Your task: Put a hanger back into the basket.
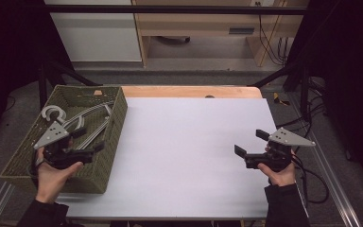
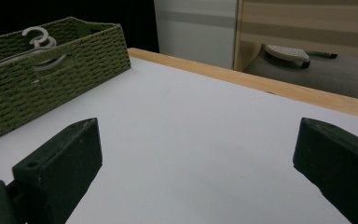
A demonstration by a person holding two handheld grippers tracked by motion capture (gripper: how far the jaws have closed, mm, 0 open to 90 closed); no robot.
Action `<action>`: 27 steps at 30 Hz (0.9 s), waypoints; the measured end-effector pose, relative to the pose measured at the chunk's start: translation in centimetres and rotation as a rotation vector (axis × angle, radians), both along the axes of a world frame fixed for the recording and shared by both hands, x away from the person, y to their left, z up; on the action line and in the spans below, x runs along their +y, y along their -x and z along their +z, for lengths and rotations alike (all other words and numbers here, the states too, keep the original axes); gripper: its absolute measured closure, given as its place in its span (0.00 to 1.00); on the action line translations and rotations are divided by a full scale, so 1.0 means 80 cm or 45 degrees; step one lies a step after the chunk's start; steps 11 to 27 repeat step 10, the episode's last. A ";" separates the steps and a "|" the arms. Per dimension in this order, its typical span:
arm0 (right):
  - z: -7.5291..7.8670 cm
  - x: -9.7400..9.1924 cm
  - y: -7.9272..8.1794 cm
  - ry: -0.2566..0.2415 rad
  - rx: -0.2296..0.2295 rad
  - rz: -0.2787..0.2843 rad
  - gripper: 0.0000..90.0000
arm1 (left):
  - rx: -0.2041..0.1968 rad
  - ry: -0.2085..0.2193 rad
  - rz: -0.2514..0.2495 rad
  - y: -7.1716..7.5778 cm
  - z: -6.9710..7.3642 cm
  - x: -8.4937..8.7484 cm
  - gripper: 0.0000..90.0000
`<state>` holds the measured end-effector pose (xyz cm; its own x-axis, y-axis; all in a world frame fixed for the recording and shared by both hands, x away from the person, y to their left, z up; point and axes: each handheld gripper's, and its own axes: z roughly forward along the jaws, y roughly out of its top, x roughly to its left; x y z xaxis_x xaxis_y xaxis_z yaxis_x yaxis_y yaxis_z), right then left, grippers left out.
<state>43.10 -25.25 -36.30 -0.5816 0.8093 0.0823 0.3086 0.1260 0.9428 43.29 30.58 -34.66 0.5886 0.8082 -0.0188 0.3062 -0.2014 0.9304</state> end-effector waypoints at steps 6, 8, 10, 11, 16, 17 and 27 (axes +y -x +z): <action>0.000 -0.001 0.001 -0.010 -0.004 -0.002 0.01 | -0.012 0.024 -0.044 0.005 -0.017 -0.025 0.12; 0.000 -0.001 0.001 -0.010 -0.005 -0.001 0.01 | 0.002 0.033 -0.055 0.005 -0.021 -0.026 0.12; -0.001 -0.003 0.000 -0.018 -0.004 -0.003 0.02 | -0.002 0.034 -0.050 0.005 -0.023 -0.026 0.13; -0.001 -0.003 0.000 -0.018 -0.004 -0.003 0.02 | -0.002 0.034 -0.050 0.005 -0.023 -0.026 0.13; -0.001 -0.003 0.000 -0.018 -0.004 -0.003 0.02 | -0.002 0.034 -0.050 0.005 -0.023 -0.026 0.13; -0.001 -0.003 0.000 -0.018 -0.004 -0.003 0.02 | -0.002 0.034 -0.050 0.005 -0.023 -0.026 0.13; -0.001 -0.003 0.000 -0.018 -0.004 -0.003 0.02 | -0.002 0.034 -0.050 0.005 -0.023 -0.026 0.13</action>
